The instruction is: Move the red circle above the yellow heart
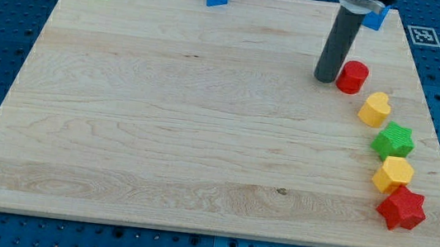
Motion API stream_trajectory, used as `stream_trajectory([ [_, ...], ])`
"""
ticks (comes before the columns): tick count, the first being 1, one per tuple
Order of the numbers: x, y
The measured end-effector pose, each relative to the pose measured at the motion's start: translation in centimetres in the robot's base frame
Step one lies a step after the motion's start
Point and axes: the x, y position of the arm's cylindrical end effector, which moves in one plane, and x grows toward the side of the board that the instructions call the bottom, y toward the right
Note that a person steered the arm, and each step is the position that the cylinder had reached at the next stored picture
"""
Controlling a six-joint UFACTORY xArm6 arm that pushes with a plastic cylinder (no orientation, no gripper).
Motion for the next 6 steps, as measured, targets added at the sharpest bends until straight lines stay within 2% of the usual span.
stream_trajectory([
  [1, -2.0, 0.1],
  [3, -2.1, 5.0],
  [4, -2.2, 4.8],
  [5, -3.4, 1.4],
  [6, -3.4, -10.0],
])
